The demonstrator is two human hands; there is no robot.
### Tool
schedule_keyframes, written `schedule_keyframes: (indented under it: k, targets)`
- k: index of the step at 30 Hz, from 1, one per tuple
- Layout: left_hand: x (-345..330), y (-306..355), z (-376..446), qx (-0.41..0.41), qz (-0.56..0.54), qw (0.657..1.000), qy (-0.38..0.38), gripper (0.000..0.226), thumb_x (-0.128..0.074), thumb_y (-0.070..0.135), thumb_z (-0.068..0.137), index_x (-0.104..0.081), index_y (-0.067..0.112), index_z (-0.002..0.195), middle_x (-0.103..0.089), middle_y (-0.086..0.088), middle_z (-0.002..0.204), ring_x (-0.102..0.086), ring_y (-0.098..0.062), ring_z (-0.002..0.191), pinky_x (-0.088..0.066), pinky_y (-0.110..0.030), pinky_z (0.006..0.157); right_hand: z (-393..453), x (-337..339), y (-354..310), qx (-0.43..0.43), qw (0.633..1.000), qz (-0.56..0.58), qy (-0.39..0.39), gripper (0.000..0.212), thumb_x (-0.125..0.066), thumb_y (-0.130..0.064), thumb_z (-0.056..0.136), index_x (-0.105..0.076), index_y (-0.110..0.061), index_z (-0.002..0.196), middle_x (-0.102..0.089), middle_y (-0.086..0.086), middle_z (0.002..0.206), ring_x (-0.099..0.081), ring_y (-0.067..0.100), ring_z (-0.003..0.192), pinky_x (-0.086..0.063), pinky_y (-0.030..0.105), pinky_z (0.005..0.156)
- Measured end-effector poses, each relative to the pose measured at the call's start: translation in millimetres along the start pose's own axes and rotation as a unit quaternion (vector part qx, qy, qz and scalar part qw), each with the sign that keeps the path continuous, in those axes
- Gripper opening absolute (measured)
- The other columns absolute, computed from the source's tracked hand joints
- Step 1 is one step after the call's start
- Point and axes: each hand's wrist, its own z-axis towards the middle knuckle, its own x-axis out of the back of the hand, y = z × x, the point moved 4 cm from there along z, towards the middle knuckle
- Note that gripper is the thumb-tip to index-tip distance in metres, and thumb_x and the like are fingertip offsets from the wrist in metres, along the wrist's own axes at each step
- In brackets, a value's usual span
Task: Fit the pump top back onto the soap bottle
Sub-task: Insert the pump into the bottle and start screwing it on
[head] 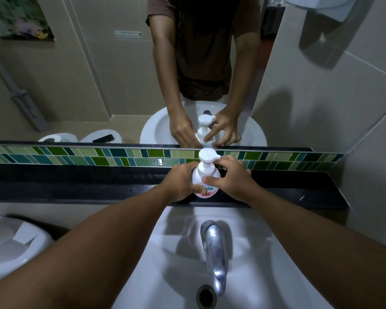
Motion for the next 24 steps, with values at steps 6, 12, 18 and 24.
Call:
schedule_keyframes:
  k: [6,12,18,24]
  targets:
    - [0,1,1,-0.027,0.034,0.999,0.011,0.058,-0.093,0.027,0.068,-0.069,0.023,0.121,-0.076,0.0,0.115,-0.067,-0.022,0.105,-0.051,-0.033,0.091,-12,-20,-10,-0.072,0.99,-0.027,0.12,0.072,-0.079,-0.078,0.044,-0.046,-0.031,0.089,-0.051,-0.01,0.101,-0.047,0.02,0.102,-0.028,0.042,0.08]
    - [-1,-1,2,-0.038,0.048,0.998,0.022,0.059,-0.091,0.029,0.07,-0.068,0.022,0.124,-0.076,-0.003,0.115,-0.068,-0.023,0.105,-0.051,-0.033,0.092,-52,-38,7,-0.115,0.975,0.042,0.187,0.084,-0.075,-0.085,0.046,-0.045,-0.037,0.109,-0.055,-0.009,0.115,-0.053,0.019,0.11,-0.034,0.044,0.088]
    - [-2,-3,3,-0.01,0.015,1.0,0.009,0.071,-0.097,0.027,0.063,-0.066,0.02,0.126,-0.074,-0.003,0.12,-0.067,-0.019,0.106,-0.051,-0.038,0.098,-40,1,9,-0.029,0.992,0.054,0.11,0.065,-0.081,-0.051,0.075,-0.055,-0.037,0.133,-0.053,-0.009,0.123,-0.056,0.012,0.097,-0.037,0.051,0.101]
    - [-2,-6,5,-0.002,0.015,1.0,0.004,0.071,-0.098,0.024,0.061,-0.066,0.021,0.123,-0.075,-0.001,0.116,-0.068,-0.019,0.105,-0.052,-0.037,0.096,7,32,-16,0.062,0.997,0.031,-0.03,0.062,-0.069,-0.015,0.09,-0.052,-0.038,0.146,-0.049,0.0,0.128,-0.047,0.013,0.1,-0.039,0.046,0.108]
